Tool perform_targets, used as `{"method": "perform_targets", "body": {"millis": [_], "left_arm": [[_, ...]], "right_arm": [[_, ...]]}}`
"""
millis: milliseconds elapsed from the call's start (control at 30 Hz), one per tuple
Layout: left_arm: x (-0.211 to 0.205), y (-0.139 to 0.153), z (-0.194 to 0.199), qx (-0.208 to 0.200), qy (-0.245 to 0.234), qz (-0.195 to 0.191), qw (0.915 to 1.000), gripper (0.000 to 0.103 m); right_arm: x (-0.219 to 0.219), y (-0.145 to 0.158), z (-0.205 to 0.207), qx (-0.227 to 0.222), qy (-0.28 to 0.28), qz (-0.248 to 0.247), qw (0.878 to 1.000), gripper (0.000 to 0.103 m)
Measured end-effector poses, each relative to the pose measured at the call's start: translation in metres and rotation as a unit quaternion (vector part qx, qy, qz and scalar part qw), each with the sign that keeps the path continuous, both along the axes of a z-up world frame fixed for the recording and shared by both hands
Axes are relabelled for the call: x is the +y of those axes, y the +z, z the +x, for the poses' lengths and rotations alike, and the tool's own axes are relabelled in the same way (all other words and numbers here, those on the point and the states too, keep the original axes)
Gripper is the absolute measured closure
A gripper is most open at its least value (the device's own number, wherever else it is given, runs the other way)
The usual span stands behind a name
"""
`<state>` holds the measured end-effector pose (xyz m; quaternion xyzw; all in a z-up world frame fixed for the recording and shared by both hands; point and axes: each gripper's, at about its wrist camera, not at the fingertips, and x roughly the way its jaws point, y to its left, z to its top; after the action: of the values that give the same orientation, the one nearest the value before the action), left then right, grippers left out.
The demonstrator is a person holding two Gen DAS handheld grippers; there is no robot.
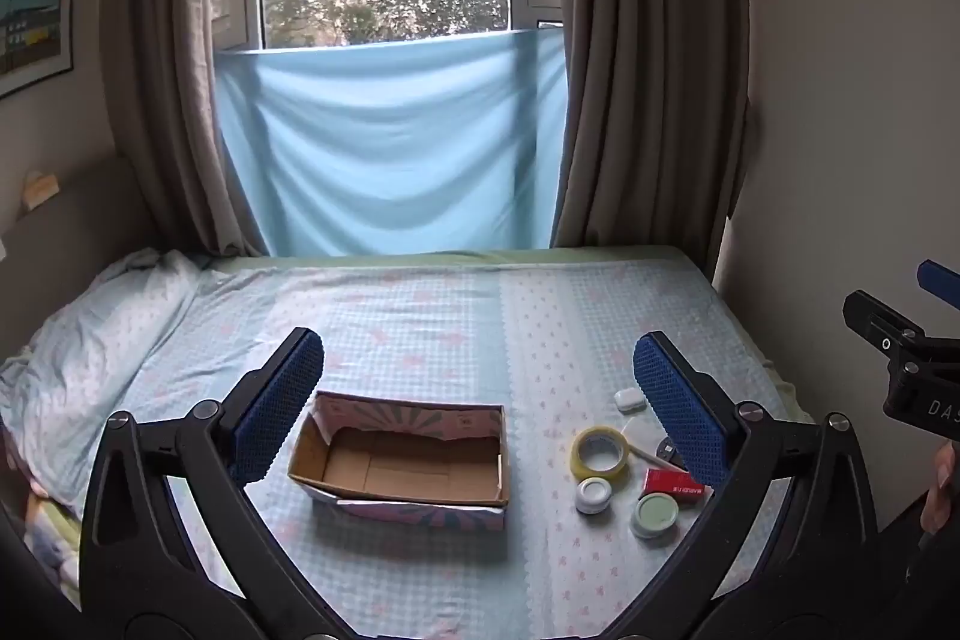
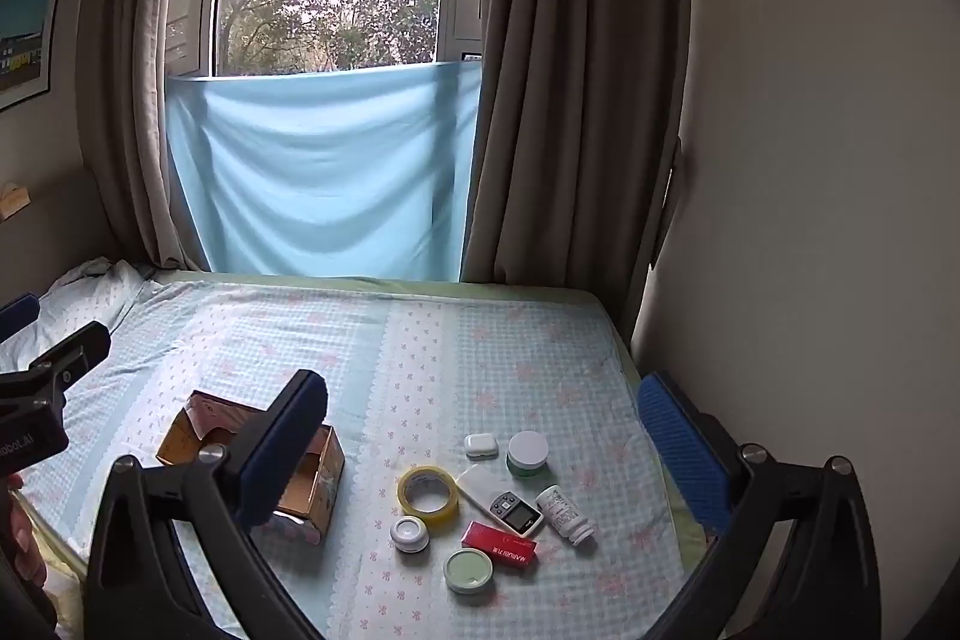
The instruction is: Organize rigid objects
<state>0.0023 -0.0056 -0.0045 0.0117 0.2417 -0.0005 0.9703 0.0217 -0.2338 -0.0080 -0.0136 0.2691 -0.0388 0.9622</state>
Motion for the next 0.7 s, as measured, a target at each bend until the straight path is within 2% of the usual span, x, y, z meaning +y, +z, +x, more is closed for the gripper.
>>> {"method": "perform_targets", "body": {"millis": [700], "left_arm": [[-0.007,0.006,-0.004,-0.019,-0.006,0.02,0.9996,0.0]], "right_arm": [[-0.008,-0.002,0.001,-0.005,-0.002,0.011,1.0,0.0]]}}
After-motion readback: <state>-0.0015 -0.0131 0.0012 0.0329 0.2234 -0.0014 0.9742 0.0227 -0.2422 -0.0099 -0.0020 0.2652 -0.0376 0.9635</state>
